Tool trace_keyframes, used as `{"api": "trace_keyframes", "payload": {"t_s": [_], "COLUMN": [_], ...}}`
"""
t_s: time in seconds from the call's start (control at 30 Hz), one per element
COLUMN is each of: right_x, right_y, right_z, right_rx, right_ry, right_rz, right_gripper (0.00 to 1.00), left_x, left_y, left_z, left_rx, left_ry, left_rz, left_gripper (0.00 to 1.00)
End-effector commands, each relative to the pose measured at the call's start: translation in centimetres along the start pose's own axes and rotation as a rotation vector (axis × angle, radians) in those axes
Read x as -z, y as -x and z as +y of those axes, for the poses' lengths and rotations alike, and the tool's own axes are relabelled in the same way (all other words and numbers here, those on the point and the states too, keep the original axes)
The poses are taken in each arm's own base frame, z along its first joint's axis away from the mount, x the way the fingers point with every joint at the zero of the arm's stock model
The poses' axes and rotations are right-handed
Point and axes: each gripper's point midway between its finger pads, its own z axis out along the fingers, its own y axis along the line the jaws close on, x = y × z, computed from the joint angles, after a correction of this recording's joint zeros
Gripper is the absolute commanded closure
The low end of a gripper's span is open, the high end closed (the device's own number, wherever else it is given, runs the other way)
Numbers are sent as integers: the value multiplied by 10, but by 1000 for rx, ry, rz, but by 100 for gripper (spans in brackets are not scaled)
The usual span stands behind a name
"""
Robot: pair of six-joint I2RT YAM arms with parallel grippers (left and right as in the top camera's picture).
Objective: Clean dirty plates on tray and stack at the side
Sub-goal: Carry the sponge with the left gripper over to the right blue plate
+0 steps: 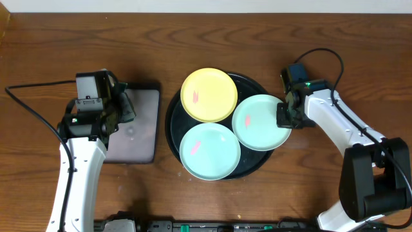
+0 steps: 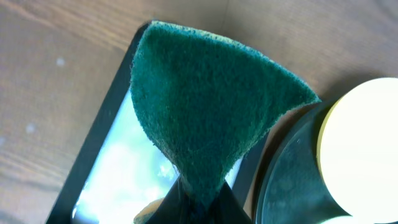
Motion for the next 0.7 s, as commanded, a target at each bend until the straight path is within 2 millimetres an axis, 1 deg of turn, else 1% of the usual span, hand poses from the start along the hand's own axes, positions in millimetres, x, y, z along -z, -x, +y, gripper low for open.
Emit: {"api": "trace_keyframes", "payload": {"t_s": [0.0,0.07,0.23,0.43,0.5,0.6,0.67], "right_x": [3,3,3,3,3,3,3], "right_y": [5,5,5,6,6,6,6], "right_z": [-4,-4,-4,-4,-4,-4,-4], "right_rx": [13,13,12,12,12,12,12], "right_ry": [-22,-22,-21,-20,-20,-20,-20], "right_rz": [-15,-15,-16,-18,-18,-18,-19], "right_gripper": [99,99,99,99,99,99,99], "left_x": [14,17,23,32,33,28,19], "left_y": [33,39,47,69,73,80,82], "left_z": [-8,-10,-12,-18,-19,-21,-21], "left_rx": [-43,-42,-42,-44,-63,-85,-99], "left_ry": [-21,-27,-27,-47,-44,-27,-5], "left_rz": [-109,-130,-133,-202,-198,-143,-94], "left_gripper": [93,93,93,93,93,93,93]}}
